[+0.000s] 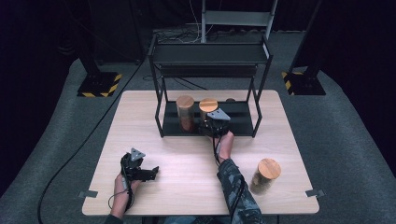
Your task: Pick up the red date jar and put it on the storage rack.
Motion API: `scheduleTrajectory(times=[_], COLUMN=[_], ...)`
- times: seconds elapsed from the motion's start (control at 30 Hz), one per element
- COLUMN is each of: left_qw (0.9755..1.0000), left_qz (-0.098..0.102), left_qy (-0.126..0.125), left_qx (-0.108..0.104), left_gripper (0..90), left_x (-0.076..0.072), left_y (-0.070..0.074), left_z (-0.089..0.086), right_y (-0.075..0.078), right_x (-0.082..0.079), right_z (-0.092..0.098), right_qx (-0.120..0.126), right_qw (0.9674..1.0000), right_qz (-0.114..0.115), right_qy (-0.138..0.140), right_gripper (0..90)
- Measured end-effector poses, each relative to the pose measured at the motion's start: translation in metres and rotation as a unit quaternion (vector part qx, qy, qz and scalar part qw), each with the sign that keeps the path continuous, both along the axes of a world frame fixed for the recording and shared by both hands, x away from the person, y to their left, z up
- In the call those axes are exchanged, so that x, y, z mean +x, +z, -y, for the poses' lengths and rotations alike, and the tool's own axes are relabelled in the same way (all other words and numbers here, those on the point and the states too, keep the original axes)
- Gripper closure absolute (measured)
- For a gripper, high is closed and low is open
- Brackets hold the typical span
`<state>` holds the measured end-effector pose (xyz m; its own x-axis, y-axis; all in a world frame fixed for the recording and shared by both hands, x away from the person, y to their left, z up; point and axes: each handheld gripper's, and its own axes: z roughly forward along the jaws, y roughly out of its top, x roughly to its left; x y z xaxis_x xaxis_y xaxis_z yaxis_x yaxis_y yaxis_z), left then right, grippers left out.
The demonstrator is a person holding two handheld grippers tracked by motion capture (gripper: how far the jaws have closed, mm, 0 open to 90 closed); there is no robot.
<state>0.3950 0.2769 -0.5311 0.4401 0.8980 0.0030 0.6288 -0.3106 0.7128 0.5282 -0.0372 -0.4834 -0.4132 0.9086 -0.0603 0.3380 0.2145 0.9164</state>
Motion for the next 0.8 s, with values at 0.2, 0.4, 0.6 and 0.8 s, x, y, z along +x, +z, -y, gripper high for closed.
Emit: scheduleTrajectory(times=[0.2, 0.4, 0.6, 0.8], left_qw=[1.0, 1.0, 1.0, 1.0], left_qz=[0.0, 0.0, 0.0, 0.0], left_qy=[0.0, 0.0, 0.0, 0.0], left_qx=[0.0, 0.0, 0.0, 0.0], left_gripper=[0.0, 0.0, 0.0, 0.0], left_x=[0.0, 0.0, 0.0, 0.0], left_y=[0.0, 0.0, 0.0, 0.0], left_z=[0.0, 0.0, 0.0, 0.0], right_y=[-0.001, -0.002, -0.004, -0.006], right_x=[0.003, 0.006, 0.011, 0.014], right_z=[-0.002, -0.003, -0.004, -0.004], right_qx=[-0.006, -0.007, -0.009, -0.009], right_qw=[1.0, 1.0, 0.9999, 0.9998], right_qz=[-0.002, -0.004, -0.007, -0.011], right_qy=[-0.002, -0.005, -0.009, -0.012], right_gripper=[24.6, 24.5, 24.6, 24.6])
